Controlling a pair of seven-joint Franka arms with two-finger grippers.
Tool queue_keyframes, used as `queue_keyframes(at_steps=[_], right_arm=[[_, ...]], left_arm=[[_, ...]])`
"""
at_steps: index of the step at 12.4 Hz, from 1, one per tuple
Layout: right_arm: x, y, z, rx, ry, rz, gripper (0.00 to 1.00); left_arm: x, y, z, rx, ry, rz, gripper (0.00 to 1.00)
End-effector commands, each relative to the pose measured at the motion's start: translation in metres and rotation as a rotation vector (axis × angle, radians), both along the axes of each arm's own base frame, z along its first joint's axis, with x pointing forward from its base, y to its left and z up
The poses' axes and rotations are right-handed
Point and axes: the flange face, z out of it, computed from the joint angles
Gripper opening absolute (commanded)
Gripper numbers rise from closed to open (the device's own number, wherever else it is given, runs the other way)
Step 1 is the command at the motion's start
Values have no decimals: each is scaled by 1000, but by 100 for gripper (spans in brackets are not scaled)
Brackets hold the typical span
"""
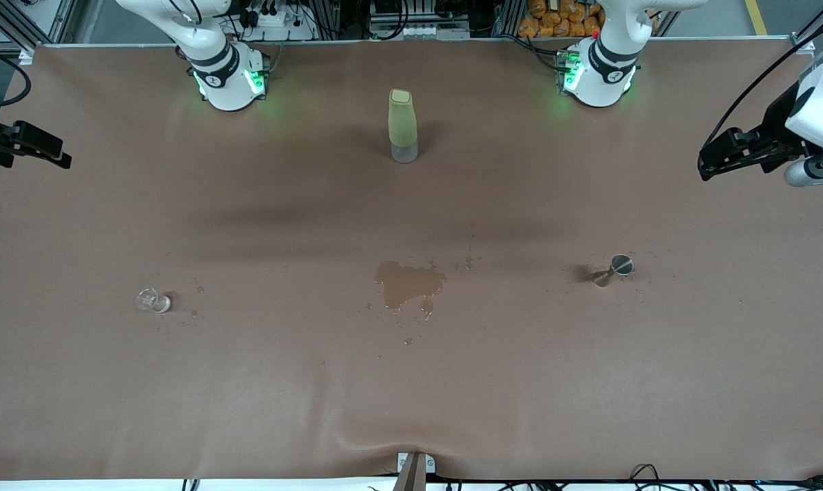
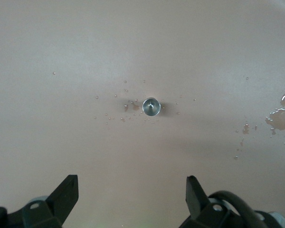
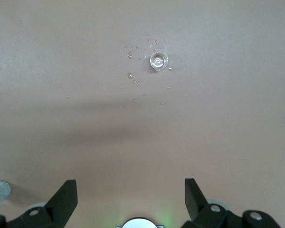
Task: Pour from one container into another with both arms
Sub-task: 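Reach the left gripper toward the jigger while the right gripper reaches the beaker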
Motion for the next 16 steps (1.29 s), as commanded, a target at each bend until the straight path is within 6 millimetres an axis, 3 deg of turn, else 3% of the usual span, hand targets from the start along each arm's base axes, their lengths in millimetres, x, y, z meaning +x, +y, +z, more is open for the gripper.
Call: queue_keyframes(at_steps=[1,5,9,11,16], right_arm=[[0,-2,11,5,-12,-13,100],[2,-6,7,4,-7,-19,100],[6,-4,5,3,-15,-17,100],[11,-5,-2,4,-6,-17,100],[26,-17,-31,10,33,-8,100]], left_arm=[[0,1,4,-4,1,-14,100],[2,3,2,-13,5,-11,100],[4,0,-28,-12,60,-11,100],[4,0,-40,-10,83,-10,100],[7,-1,-40,-11,71,-13,100]])
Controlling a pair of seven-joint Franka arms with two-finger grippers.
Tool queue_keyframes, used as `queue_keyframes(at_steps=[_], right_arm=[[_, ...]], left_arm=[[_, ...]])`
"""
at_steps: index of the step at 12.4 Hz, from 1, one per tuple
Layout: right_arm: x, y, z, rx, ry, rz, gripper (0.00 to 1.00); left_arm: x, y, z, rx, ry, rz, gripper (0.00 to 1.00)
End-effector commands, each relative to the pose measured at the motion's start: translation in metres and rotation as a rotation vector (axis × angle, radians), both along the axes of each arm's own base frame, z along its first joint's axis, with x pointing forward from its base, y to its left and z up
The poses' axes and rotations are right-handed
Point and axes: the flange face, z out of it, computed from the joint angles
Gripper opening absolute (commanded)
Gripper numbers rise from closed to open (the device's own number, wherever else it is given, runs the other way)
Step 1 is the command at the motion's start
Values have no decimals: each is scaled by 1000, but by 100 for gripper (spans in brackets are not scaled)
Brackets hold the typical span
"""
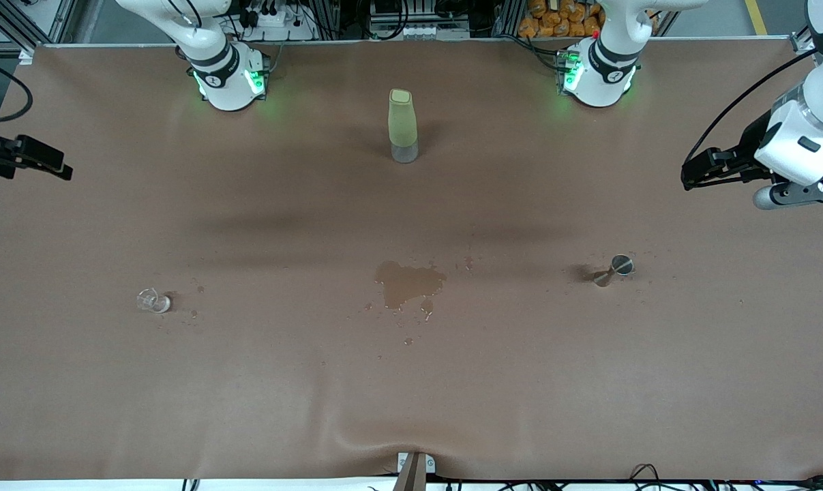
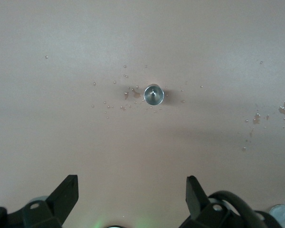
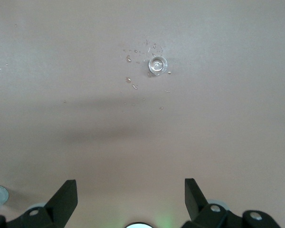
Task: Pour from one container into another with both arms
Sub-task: 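Reach the left gripper toward the jigger while the right gripper reaches the beaker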
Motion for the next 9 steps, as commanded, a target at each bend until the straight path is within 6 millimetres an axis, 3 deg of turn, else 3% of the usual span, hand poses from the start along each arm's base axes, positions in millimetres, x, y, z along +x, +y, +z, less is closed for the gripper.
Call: queue_keyframes(at_steps=[1,3,6,9], right_arm=[[13,-17,-16,12,11,12,100],[19,-26,-27,16,19,25,100],[27,-29,-39,17,20,32,100],[35,-51,-58,34,23,110,100]], left_arm=[[-1,0,3,-15,-13,-14,100],[-2,1,-6,-17,-19,-36,100],[4,42,-45,-83,-59,-130,100],[5,50,-84,-105,-86,-136,100]])
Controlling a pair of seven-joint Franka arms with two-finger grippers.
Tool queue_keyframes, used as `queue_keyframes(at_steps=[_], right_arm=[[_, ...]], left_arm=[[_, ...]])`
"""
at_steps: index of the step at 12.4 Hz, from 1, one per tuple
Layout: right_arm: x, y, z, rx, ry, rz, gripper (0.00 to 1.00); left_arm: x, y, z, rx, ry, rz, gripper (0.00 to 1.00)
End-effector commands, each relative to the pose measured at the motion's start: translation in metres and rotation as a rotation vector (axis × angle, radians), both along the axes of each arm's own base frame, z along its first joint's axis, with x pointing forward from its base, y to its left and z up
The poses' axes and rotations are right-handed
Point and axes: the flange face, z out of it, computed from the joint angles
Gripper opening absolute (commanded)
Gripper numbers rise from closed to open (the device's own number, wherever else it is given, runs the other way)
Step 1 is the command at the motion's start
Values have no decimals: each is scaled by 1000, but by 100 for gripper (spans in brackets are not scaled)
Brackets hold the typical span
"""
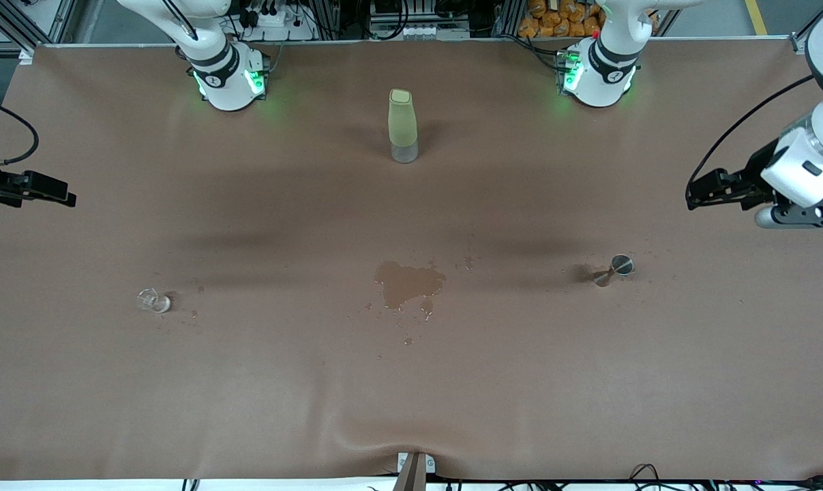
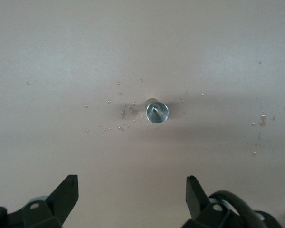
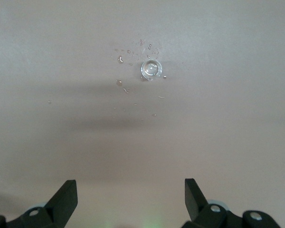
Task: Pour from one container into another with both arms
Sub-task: 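Reach the left gripper toward the jigger while the right gripper reaches the beaker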
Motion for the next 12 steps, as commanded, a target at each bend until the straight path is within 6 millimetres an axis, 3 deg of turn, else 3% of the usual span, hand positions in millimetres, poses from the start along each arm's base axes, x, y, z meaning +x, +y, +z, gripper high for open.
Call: queue_keyframes(at_steps=[1,7,12], right_arm=[[9,-25,-14,24,-7,65,100],[30,-78,-67,113,-47,180,100],[36,-135,-135,301,-102,302,100]], left_arm=[[-8,-3,-28,-22,-35,-19,100],[-14,48,-117,-151,-51,-101,100],[-4,123,-214,-340,-107,-350,100]])
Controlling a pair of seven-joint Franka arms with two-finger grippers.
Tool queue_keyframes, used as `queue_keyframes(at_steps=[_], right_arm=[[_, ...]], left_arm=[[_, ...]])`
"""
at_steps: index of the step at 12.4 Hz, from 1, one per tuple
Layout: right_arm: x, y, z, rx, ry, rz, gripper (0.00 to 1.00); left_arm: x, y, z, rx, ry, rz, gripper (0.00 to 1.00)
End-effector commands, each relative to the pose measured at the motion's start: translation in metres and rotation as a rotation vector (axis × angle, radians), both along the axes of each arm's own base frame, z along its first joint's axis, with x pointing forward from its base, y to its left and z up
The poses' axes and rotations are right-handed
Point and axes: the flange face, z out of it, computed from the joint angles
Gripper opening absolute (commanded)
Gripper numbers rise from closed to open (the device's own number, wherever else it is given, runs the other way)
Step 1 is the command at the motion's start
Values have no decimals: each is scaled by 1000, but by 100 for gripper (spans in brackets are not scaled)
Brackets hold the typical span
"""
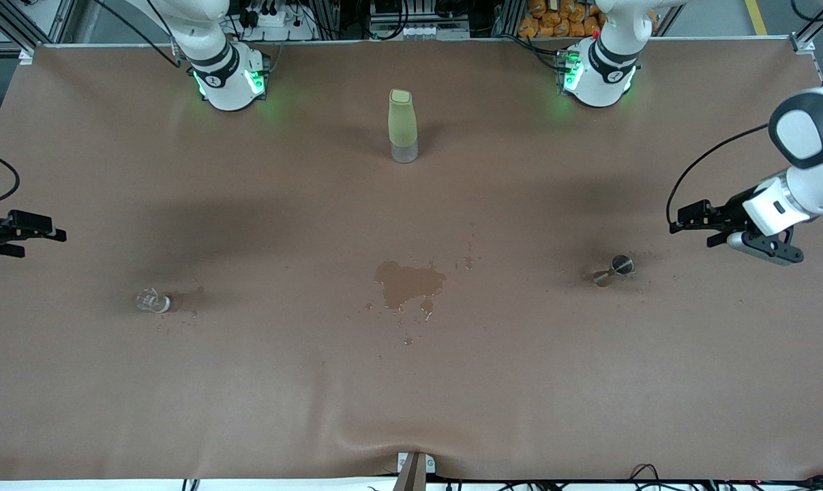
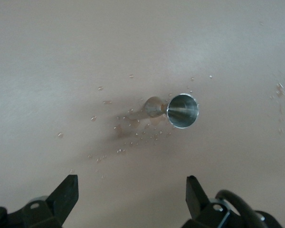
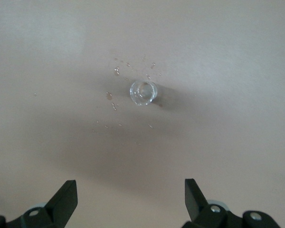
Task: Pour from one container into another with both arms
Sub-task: 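Lower the left gripper around the jigger while the right gripper surrounds the beaker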
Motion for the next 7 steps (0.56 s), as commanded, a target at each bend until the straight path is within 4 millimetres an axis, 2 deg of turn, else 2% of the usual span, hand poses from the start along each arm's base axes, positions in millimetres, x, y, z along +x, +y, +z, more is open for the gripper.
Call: queue_keyframes(at_steps=[1,3,5,7], right_arm=[[8,-31,-29,102,-44,70,100],[11,-50,-61,200,-97,164,100],[13,-63,-95,316,-194,283,100],[14,-78,-123,396,-305,399,100]], left_arm=[[11,37,-50,-102,-72,-125,100],[16,53,-76,-151,-143,-247,100],[19,55,-95,-171,-187,-383,100],[24,57,-105,-185,-281,-558,100]])
